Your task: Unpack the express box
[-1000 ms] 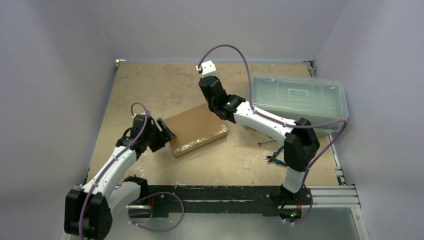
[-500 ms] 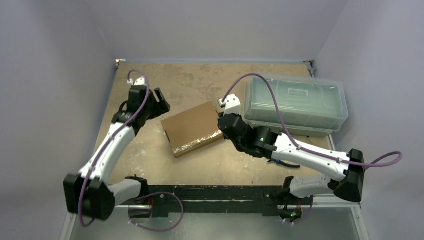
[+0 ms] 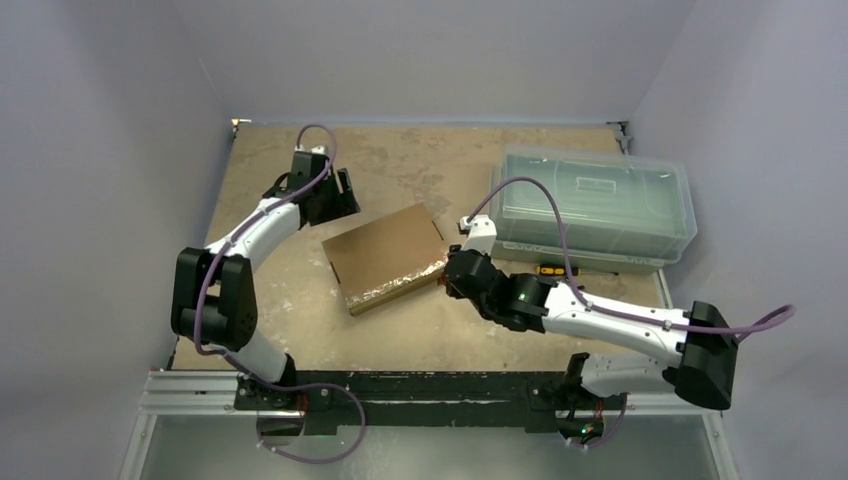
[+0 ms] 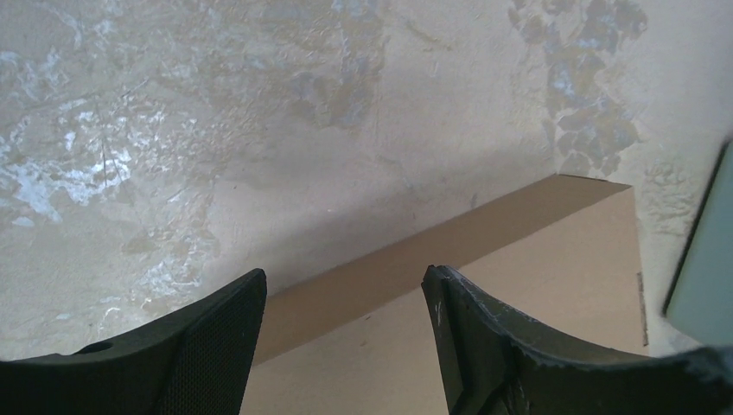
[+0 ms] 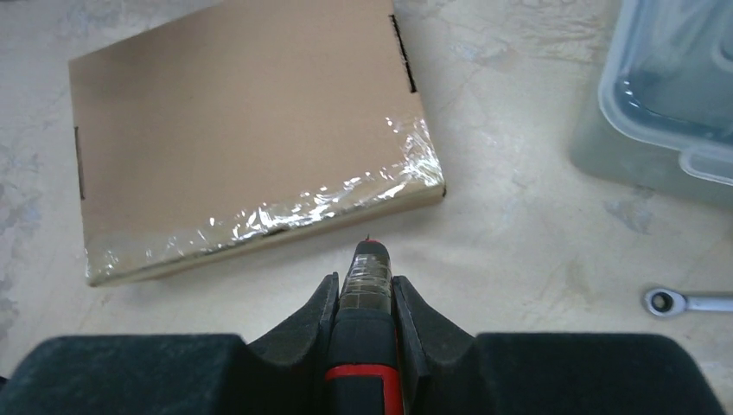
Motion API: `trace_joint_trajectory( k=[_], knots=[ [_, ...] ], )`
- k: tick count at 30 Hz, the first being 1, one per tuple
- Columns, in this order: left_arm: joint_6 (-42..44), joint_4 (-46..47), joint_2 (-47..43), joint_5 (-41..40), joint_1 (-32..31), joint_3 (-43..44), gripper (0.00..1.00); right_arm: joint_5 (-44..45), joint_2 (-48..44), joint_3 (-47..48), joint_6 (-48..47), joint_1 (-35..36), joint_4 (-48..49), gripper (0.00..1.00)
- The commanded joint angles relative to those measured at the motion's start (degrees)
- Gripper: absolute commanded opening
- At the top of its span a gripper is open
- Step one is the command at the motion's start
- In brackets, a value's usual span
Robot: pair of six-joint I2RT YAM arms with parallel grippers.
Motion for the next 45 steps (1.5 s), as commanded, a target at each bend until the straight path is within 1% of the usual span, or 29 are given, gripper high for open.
trace_joint_trajectory(
  k=[1, 3, 6, 8, 11, 12, 15, 18, 21, 23, 25, 26, 28, 30, 31, 33, 36, 39, 41, 45],
  knots=[
    [0.9, 1.5, -0.5, -2.8, 0.0, -3.2, 0.68, -0.4, 3.9, 2.5, 1.2, -1.9, 9.1, 0.00],
    [0.2, 0.6, -1.0, -5.5, 0.0, -5.5, 0.68, -1.2, 6.6, 4.0, -0.7, -3.6, 10.4, 0.00],
    [-1.6, 0.1, -2.6, -5.7, 0.0, -8.7, 0.69, -2.9, 8.8, 5.6, -4.2, -6.5, 13.9, 0.00],
    [-3.9, 1.1, -4.9, -3.2, 0.0, -12.3, 0.69, -4.2, 10.7, 7.4, -7.6, -8.8, 16.5, 0.00],
    [-7.9, 2.9, -10.9, 0.8, 0.0, -18.4, 0.68, -7.0, 15.2, 12.0, -13.5, -11.1, 19.4, 0.00],
    [-8.8, 3.3, -13.2, 3.2, 0.0, -20.1, 0.68, -7.5, 17.1, 14.1, -15.3, -11.4, 19.5, 0.00],
    [-11.1, 2.8, -19.9, 5.9, -0.4, -24.2, 0.68, -10.8, 22.0, 20.5, -19.3, -11.9, 18.6, 0.00],
    [-9.5, -4.3, -23.6, 0.9, -0.4, -23.1, 0.69, -6.9, 24.5, 25.7, -19.7, -11.9, 12.7, 0.00],
    [-6.8, -9.7, -27.0, -4.9, -0.3, -20.4, 0.70, -0.4, 23.8, 26.0, -20.9, -11.9, 7.8, 0.00],
    [-4.8, -10.2, -29.0, -7.3, -0.3, -18.7, 0.70, 1.6, 21.5, 24.5, -21.6, -11.8, 7.0, 0.00],
    [-2.3, -8.7, -29.6, -6.1, -0.3, -16.8, 0.70, 0.8, 17.8, 22.9, -22.5, -11.8, 7.0, 0.00],
    [-0.8, -7.5, -29.1, -3.6, -0.4, -15.8, 0.70, -0.2, 16.3, 22.1, -22.8, -11.8, 6.9, 0.00],
    [1.1, -4.5, -26.9, 4.4, -0.3, -13.6, 0.68, -3.8, 13.2, 20.0, -24.0, -11.8, 7.8, 0.00],
    [1.4, -1.8, -23.1, 13.0, -0.5, -11.2, 0.67, -8.2, 10.3, 17.1, -24.6, -11.7, 10.4, 0.00],
    [1.3, -0.3, -20.9, 15.9, -0.8, -10.0, 0.66, -10.1, 9.2, 15.6, -25.1, -11.7, 12.0, 0.00],
    [1.2, 1.3, -16.8, 17.6, -2.4, -7.1, 0.66, -12.4, 8.1, 13.5, -24.9, -11.7, 13.6, 0.00],
    [3.0, 2.4, -10.2, 14.7, -6.3, -1.9, 0.66, -13.4, 7.9, 12.1, -24.3, -11.6, 13.8, 0.00],
    [1.0, 6.6, -4.5, 16.3, -7.3, 1.1, 0.64, -14.8, 7.6, 10.8, -24.1, -11.3, 15.4, 0.00],
    [-1.2, 8.7, -0.4, 18.9, -7.4, 3.6, 0.59, -15.3, 7.9, 10.7, -23.8, -11.2, 15.7, 0.00],
    [-4.0, 15.2, 7.8, 25.2, -7.8, 7.3, 0.42, -14.7, 8.4, 10.4, -23.4, -10.9, 15.8, 0.00]
  ],
)
